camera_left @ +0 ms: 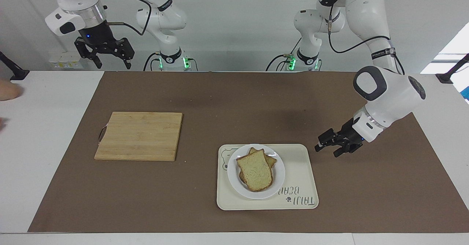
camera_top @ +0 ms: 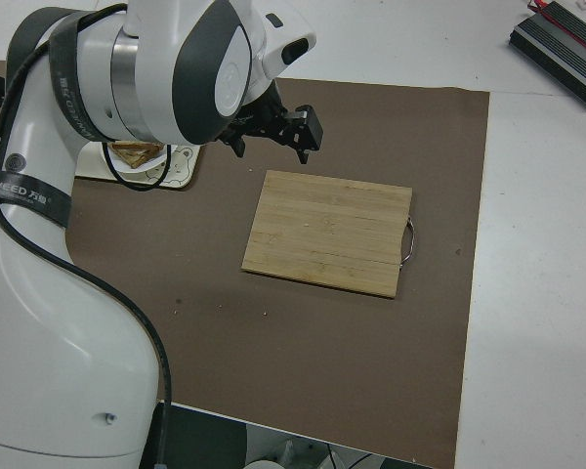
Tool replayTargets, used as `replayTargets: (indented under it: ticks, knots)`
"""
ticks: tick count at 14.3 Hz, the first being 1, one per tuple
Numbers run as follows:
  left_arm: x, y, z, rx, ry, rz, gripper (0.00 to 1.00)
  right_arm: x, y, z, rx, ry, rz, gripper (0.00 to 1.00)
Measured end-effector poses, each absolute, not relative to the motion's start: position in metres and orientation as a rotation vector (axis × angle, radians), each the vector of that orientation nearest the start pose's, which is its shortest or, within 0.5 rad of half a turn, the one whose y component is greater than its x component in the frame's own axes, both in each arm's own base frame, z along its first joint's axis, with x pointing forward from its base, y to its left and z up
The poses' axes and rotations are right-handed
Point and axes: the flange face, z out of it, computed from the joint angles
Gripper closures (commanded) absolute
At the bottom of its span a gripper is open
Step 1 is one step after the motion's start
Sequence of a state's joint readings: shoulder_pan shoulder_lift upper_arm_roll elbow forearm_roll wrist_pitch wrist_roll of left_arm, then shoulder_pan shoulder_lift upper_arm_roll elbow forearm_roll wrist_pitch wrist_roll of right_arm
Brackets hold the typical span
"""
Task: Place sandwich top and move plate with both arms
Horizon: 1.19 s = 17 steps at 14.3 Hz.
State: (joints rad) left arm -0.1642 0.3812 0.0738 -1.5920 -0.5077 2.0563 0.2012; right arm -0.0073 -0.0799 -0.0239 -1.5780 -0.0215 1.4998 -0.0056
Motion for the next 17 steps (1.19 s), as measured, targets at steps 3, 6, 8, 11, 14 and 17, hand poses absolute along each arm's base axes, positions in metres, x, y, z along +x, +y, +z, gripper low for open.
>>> replayTargets:
  ticks: [3, 6, 8, 11, 14, 17]
  knots:
    - [0.659, -0.084, 0.442, -3.314, 0.304, -0.068, 0.0, 0.522, -0.019, 0.658, -3.161, 0.043, -0.002, 0.0]
    - [0.648, -0.066, 0.472, -3.222, 0.23, -0.068, 0.0, 0.522, -0.019, 0.658, -3.161, 0.043, -0.002, 0.0]
    - [0.641, -0.054, 0.501, -3.172, 0.138, -0.121, 0.0, 0.522, -0.019, 0.658, -3.161, 0.043, -0.002, 0.0]
    - [0.62, -0.043, 0.551, -3.162, 0.084, -0.174, 0.0, 0.522, -0.019, 0.658, -3.161, 0.043, -0.002, 0.0]
    - [0.59, -0.037, 0.591, -3.168, 0.08, -0.141, 0.0, 0.522, -0.019, 0.658, -3.161, 0.043, -0.002, 0.0]
    - [0.567, -0.034, 0.617, -3.168, 0.085, -0.074, 0.0, 0.522, -0.019, 0.658, -3.161, 0.043, -0.002, 0.0]
